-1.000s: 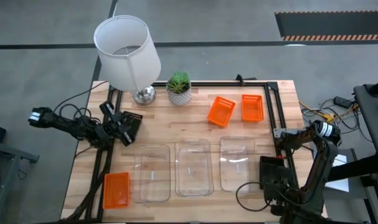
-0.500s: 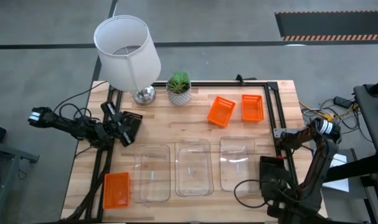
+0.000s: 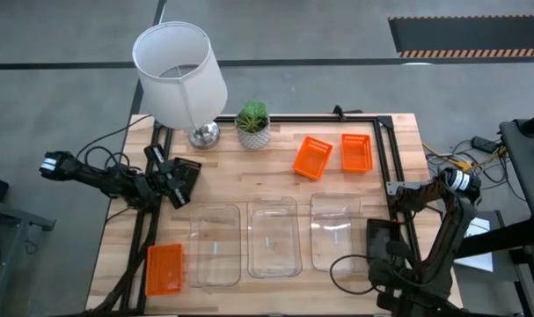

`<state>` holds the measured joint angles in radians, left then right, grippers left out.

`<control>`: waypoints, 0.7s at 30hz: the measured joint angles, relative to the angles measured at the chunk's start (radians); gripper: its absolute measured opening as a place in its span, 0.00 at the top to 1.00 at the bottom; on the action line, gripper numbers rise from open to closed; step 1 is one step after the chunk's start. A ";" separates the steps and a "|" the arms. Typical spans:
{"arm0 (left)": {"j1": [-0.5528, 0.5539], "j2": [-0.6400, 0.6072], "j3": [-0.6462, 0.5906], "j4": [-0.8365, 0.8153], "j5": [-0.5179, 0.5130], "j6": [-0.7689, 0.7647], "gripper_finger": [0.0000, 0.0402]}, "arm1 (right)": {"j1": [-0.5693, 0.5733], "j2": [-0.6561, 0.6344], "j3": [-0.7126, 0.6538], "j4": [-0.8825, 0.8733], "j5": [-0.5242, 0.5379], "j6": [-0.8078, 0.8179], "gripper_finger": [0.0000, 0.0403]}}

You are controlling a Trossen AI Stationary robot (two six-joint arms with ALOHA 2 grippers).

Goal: Stack baskets by color
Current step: Stack the center transparent bin on the left transparent bin

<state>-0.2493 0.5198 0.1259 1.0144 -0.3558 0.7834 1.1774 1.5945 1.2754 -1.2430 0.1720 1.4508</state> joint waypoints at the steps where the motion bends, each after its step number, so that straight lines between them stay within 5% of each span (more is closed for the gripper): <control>1: 0.000 0.000 0.001 0.000 0.010 -0.023 0.95 | 0.000 -0.005 0.016 -0.013 -0.001 0.004 0.98; 5: 0.000 0.006 0.007 0.003 0.034 -0.156 0.95 | 0.000 -0.029 0.073 -0.101 0.041 0.031 0.98; 10: 0.000 0.040 0.011 -0.001 0.038 -0.333 0.95 | -0.003 -0.072 0.070 -0.215 0.469 0.106 0.98; 17: 0.000 0.208 0.080 -0.001 0.064 -0.497 0.95 | -0.023 -0.159 0.028 -0.194 0.881 -0.180 0.98; 21: -0.001 0.343 0.163 -0.019 0.065 -0.547 0.95 | -0.057 -0.195 -0.012 -0.137 0.990 -0.349 0.98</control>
<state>-0.2507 0.8626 0.2892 0.9957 -0.2903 0.2360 1.1207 1.3991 1.2636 -1.3799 1.1621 1.1021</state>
